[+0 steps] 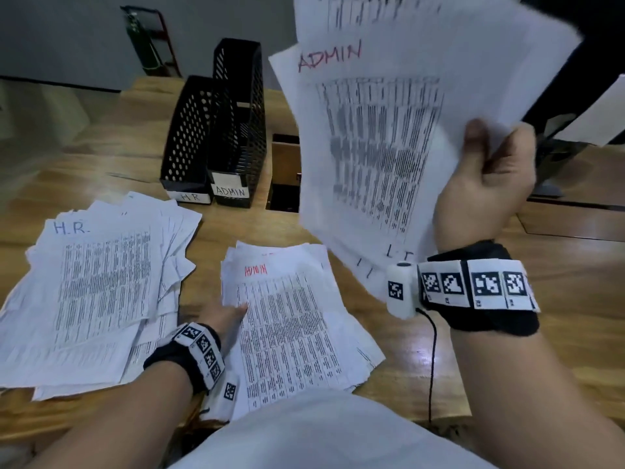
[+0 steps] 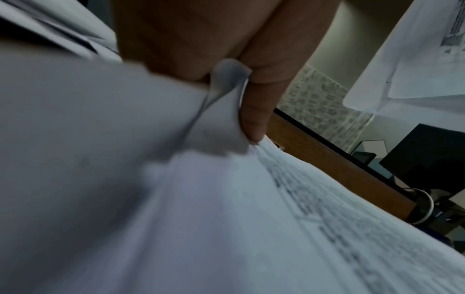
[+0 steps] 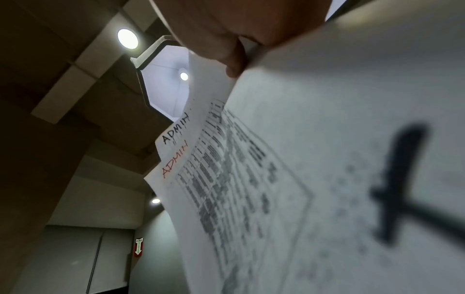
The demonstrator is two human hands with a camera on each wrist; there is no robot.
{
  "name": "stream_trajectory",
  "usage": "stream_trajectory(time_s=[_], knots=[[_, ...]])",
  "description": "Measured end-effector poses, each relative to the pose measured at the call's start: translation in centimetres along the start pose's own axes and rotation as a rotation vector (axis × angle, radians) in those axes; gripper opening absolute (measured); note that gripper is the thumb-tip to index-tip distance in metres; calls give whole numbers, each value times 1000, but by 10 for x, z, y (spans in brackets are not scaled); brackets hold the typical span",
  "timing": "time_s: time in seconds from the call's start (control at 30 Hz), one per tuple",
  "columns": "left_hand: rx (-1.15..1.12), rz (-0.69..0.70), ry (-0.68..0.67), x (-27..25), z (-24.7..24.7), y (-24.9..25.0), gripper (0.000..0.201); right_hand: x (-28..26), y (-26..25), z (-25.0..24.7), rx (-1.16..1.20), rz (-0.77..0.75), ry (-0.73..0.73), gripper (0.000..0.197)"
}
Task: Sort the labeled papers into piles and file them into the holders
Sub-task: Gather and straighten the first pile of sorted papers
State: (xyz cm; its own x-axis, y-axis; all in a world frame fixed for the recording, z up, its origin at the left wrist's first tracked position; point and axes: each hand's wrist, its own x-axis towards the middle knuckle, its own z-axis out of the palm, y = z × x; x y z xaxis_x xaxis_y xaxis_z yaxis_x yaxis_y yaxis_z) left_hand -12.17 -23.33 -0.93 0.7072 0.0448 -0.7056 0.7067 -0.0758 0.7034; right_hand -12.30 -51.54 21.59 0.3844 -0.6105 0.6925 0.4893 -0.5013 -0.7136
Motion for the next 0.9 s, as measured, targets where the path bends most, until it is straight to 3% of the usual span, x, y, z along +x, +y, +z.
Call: stream_trajectory(time_s=[0.13, 0.33, 0.4, 0.47, 0.53, 0.63, 0.7, 0.8, 0.9], knots=[[3, 51, -32, -1, -4, -2, 40, -30, 31, 6, -184, 291, -259, 11], [99, 121, 20, 10, -14, -6, 96, -119, 85, 23, -396, 767, -672, 16], [162, 99, 35, 17, -15, -15, 107, -148, 103, 20, -455, 831, -896, 26], [207, 109, 55, 22, -18, -22, 103, -169, 112, 12, -544, 803, -1058, 45], [199, 131, 70, 14, -17, -21, 79, -178, 119, 5, -582, 859, -1014, 50], [94, 144, 82, 4, -13, -21, 50, -180, 129, -7, -658, 980, -884, 26], [-10, 146, 18, -3, -9, -21, 48, -181, 130, -12, -651, 1036, -908, 9], [-45, 153, -98, -3, -4, -23, 55, -184, 127, -9, -414, 1078, -996, 21], [-8, 122, -35, 5, -6, -28, 49, -173, 127, -7, -309, 1086, -1028, 33]])
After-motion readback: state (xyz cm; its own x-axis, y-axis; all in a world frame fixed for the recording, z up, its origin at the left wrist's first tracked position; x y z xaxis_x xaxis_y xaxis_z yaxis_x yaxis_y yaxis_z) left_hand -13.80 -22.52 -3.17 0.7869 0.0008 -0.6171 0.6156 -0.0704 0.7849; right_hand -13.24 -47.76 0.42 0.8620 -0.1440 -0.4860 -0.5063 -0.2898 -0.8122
